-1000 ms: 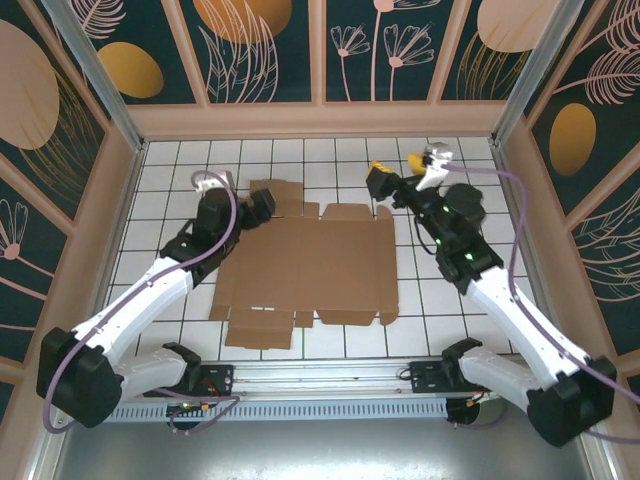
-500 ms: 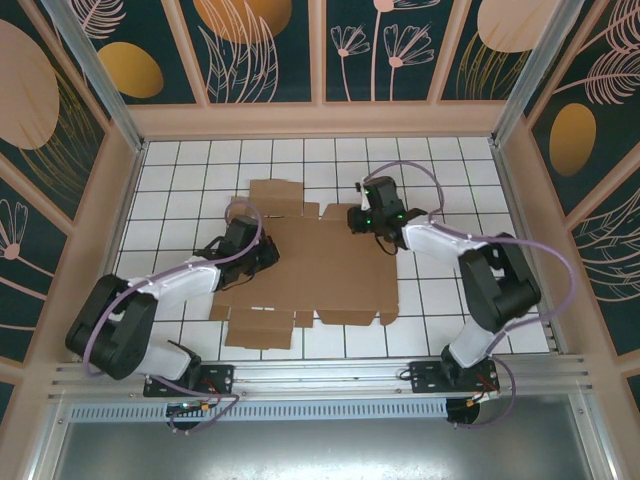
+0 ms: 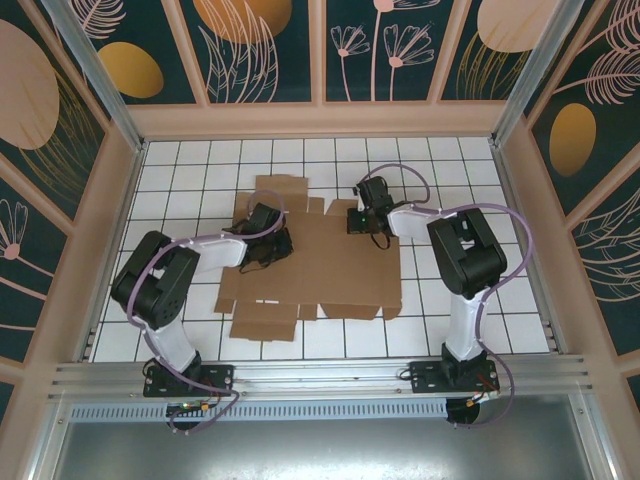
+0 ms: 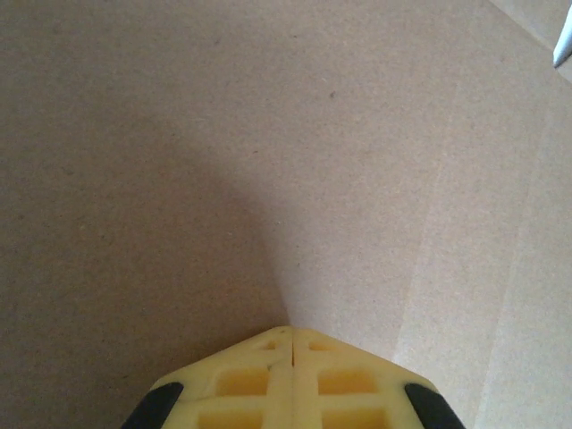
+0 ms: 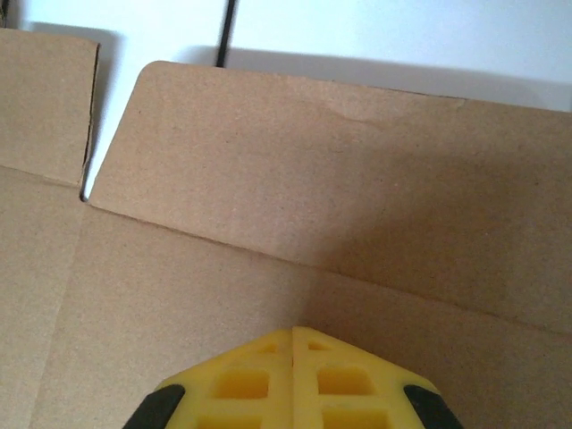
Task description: Fold the paper box
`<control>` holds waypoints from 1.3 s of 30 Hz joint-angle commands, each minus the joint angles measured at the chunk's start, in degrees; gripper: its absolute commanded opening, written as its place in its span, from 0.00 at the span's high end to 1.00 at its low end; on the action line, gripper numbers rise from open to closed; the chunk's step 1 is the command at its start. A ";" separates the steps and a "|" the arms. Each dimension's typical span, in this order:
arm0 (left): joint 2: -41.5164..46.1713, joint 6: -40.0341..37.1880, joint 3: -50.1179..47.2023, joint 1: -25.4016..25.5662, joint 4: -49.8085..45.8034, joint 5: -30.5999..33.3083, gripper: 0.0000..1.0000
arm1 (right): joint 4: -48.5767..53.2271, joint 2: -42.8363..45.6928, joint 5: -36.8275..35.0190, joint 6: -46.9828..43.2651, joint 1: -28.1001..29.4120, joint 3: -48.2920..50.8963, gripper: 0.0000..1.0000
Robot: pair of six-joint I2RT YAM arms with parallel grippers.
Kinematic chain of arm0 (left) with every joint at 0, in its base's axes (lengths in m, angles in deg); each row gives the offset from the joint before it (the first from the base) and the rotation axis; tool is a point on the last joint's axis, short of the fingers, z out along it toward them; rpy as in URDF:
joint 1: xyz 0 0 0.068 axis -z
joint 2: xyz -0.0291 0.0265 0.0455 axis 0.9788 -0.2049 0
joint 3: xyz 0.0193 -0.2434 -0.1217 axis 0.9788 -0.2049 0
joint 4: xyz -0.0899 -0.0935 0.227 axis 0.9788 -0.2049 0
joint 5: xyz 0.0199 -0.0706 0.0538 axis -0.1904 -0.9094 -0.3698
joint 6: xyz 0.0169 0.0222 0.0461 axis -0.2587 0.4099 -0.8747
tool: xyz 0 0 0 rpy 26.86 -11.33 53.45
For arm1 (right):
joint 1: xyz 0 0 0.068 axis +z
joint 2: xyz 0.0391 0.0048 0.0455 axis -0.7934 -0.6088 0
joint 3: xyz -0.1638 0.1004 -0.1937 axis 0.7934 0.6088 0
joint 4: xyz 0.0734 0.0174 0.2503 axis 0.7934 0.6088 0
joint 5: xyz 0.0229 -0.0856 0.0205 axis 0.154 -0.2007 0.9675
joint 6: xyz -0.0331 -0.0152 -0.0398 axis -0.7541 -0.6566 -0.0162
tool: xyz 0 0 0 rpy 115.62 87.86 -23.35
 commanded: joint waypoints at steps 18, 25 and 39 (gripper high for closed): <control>-27.47 -4.36 30.79 -3.37 -13.32 1.16 1.00 | 0.60 10.39 -2.71 9.69 6.50 17.57 1.00; -32.93 -7.16 42.26 -0.66 -16.47 -2.19 1.00 | -1.64 7.83 5.76 14.42 17.96 13.04 1.00; -11.58 -12.53 26.12 0.74 -0.13 -3.76 0.94 | -24.87 36.35 18.40 16.63 8.20 25.91 0.91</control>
